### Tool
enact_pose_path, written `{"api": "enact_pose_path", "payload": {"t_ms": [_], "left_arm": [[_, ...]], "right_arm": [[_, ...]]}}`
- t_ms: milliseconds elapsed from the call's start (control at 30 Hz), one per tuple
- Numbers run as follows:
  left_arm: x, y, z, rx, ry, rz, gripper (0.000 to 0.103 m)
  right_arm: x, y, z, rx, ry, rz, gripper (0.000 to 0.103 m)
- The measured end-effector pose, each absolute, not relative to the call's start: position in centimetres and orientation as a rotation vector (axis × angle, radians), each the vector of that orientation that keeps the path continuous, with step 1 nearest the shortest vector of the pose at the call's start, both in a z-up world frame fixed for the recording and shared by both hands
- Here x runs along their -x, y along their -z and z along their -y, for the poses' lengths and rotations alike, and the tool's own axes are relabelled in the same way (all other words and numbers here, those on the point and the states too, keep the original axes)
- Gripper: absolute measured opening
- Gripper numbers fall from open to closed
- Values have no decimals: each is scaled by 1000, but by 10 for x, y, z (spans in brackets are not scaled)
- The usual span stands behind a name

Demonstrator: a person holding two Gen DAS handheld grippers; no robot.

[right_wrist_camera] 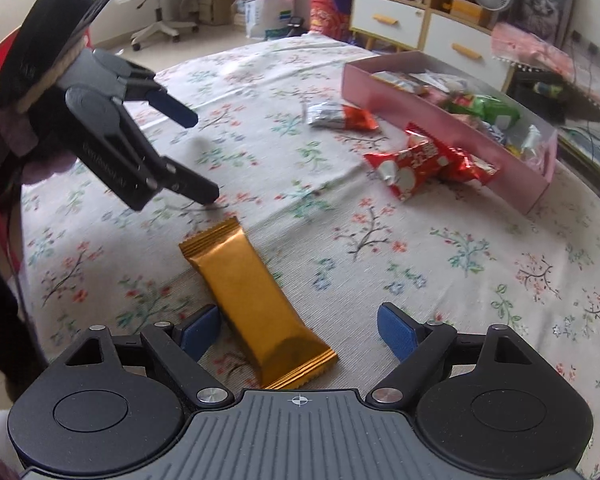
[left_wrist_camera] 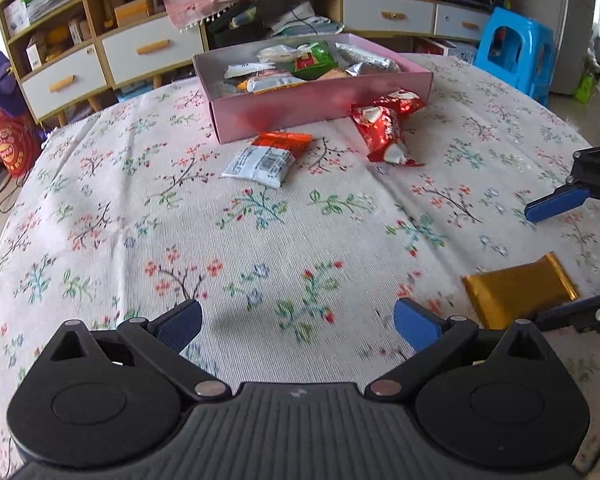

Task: Organize snacks
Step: 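Move both open tools back over the table toward the remaining snacks, then grasp the orange-white snack pack with the left tool while the right tool carries the gold bar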

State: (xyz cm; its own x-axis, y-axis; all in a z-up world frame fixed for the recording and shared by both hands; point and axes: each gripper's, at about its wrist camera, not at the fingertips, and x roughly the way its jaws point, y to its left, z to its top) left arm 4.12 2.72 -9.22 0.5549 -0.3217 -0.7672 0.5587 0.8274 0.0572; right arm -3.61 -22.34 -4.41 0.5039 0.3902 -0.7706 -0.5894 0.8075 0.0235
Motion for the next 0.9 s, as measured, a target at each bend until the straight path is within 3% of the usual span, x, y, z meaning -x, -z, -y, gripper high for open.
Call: {"api": "enact_pose_path", "payload": {"t_ms": [67,300,667,900], "left_arm": [[-48,93,-27,-296,535,-818,103],[-74,98,-22,-265,529,-763,103],[-116,99,-10,-270,517,-729,102],[-125,94,0,-248,507,-742,76]], "right_arm": [[32,45,227,235,-597,-850,77],[18,44,237,154,-578,-844,29],[-17,47,254,71,-443,-848,27],[-39,50,264,1,-359,-861,27]]}}
